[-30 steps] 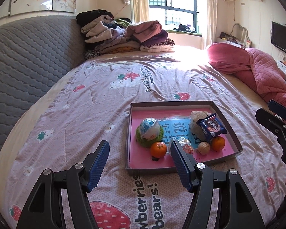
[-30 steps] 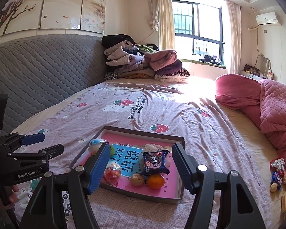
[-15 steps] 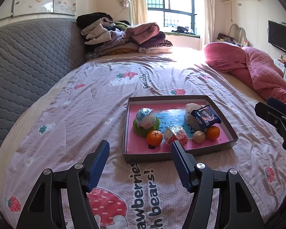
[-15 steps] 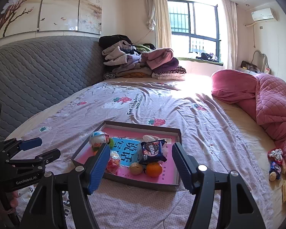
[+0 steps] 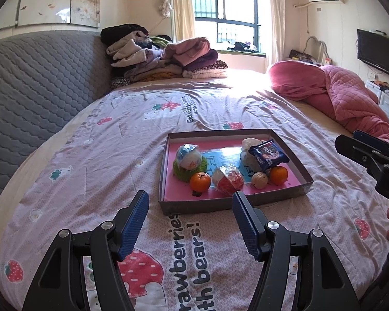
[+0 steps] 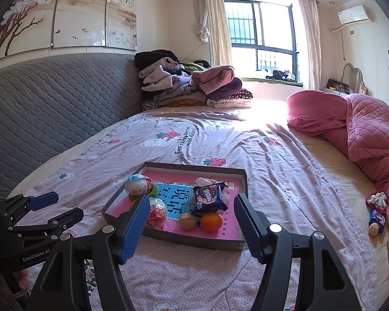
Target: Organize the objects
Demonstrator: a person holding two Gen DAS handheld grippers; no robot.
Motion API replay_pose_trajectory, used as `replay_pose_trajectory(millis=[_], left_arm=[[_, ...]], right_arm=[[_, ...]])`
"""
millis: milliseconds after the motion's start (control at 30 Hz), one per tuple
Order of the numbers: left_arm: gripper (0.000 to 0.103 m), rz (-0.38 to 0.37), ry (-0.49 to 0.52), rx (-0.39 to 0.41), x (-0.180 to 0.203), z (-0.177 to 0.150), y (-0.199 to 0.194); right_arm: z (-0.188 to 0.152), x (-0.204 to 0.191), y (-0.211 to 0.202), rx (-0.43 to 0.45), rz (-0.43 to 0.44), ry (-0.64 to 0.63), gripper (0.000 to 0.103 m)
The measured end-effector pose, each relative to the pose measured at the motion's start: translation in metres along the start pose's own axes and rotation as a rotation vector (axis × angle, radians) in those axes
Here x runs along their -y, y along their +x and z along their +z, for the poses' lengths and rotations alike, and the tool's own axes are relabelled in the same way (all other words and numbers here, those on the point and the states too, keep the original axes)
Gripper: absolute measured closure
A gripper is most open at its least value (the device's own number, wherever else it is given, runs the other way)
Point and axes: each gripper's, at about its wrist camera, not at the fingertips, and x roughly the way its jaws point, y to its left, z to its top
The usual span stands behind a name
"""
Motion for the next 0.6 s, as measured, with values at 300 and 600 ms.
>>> replay_pose_trajectory(millis=[300, 600], left_arm=[[0.035, -0.001, 0.008, 0.011, 0.004, -0.015, -0.002], [0.035, 0.011, -0.013, 0.046, 0.001, -0.027, -0.002]], right_arm=[[-0.018, -0.004, 0.002, 0.003, -0.011, -0.002, 0.036], [-0.033, -0.003, 0.005, 0.056, -0.032, 0.008, 0.036]])
